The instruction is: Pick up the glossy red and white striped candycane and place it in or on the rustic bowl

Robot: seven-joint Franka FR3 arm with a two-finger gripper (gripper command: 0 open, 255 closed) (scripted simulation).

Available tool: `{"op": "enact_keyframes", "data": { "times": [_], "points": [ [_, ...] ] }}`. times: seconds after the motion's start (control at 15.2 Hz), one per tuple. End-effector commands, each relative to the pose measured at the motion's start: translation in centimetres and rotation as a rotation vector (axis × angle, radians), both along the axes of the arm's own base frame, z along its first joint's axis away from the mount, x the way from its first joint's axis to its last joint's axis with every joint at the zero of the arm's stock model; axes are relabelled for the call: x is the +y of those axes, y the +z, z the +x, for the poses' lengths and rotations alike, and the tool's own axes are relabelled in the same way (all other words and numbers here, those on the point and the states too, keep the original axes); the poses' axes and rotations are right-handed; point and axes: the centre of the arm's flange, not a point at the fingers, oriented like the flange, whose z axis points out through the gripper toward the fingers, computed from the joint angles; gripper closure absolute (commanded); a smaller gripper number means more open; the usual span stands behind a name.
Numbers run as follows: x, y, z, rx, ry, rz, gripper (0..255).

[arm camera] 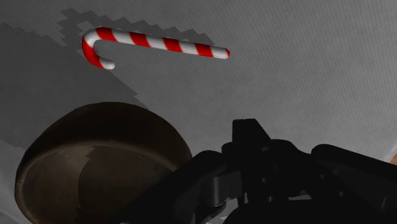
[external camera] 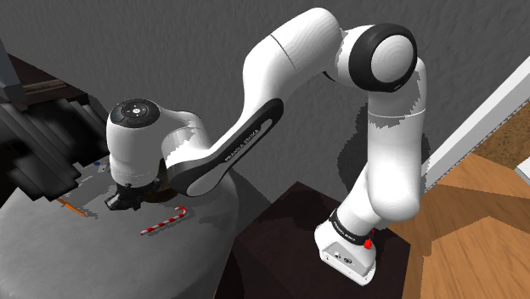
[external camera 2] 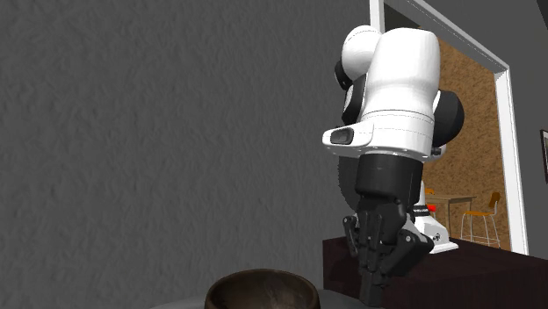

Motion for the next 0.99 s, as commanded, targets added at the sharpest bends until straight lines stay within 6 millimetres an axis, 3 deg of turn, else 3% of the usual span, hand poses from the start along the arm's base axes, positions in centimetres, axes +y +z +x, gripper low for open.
{"op": "enact_keyframes", "data": {
  "times": [0.0, 0.07, 0.13, 0.53, 0.92],
  "points": [
    [0.0, 0.0, 0.0, 0.000, 0.000, 0.000, 255],
    [0.0, 0.0, 0.0, 0.000, 0.000, 0.000, 255],
    [0.0, 0.0, 0.0, 0.000, 0.000, 0.000, 0],
    [-6.0, -4.0, 2.3, 0.095, -0.256, 0.004, 0],
    [-12.3, -8.1, 2.6, 0.189, -0.509, 0.009, 0]
  ]
}}
